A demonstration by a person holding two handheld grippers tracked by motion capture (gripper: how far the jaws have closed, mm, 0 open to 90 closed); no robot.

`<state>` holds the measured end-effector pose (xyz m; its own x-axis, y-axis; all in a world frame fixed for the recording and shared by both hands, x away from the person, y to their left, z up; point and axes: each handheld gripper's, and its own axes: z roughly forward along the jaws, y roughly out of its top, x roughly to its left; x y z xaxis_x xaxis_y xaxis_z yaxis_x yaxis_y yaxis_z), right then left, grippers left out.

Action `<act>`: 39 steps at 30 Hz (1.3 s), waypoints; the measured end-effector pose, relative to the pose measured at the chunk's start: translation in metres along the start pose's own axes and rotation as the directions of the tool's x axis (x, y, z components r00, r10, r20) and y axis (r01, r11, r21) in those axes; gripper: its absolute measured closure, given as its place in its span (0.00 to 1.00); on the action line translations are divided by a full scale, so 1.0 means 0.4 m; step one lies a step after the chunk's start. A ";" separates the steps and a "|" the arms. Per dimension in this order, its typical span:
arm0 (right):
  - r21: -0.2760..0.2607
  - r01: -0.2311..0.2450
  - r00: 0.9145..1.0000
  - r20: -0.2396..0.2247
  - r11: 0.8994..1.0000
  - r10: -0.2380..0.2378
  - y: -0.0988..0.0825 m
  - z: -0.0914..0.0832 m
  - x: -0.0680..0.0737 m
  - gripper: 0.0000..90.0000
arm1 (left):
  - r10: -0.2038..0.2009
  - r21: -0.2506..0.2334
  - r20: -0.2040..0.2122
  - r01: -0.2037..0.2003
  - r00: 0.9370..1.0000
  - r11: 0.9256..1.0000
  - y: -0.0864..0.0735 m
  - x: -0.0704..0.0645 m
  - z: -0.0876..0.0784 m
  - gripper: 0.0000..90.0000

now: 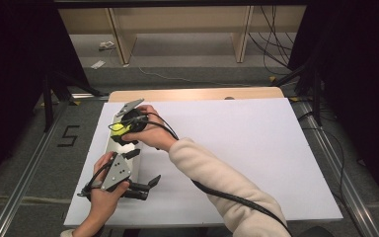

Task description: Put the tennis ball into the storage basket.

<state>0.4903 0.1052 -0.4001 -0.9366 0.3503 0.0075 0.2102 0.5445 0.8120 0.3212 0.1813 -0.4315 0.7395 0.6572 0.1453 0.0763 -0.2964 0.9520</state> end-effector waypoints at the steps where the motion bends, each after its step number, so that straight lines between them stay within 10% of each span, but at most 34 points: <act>1: 0.002 -0.004 1.000 0.000 1.000 0.004 0.000 0.001 0.000 0.29 | 0.000 0.000 0.000 0.000 1.000 1.000 0.000 0.000 0.000 0.00; 39: 0.074 -0.016 0.999 -0.031 0.997 0.018 -0.029 0.039 0.000 0.28 | 0.001 0.001 0.007 -0.001 1.000 1.000 0.000 -0.001 0.000 0.00</act>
<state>0.4922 0.1105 -0.4187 -0.9409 0.3363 0.0407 0.2455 0.5938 0.7663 0.3209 0.1811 -0.4317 0.7440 0.6523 0.1448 0.0761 -0.2979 0.9516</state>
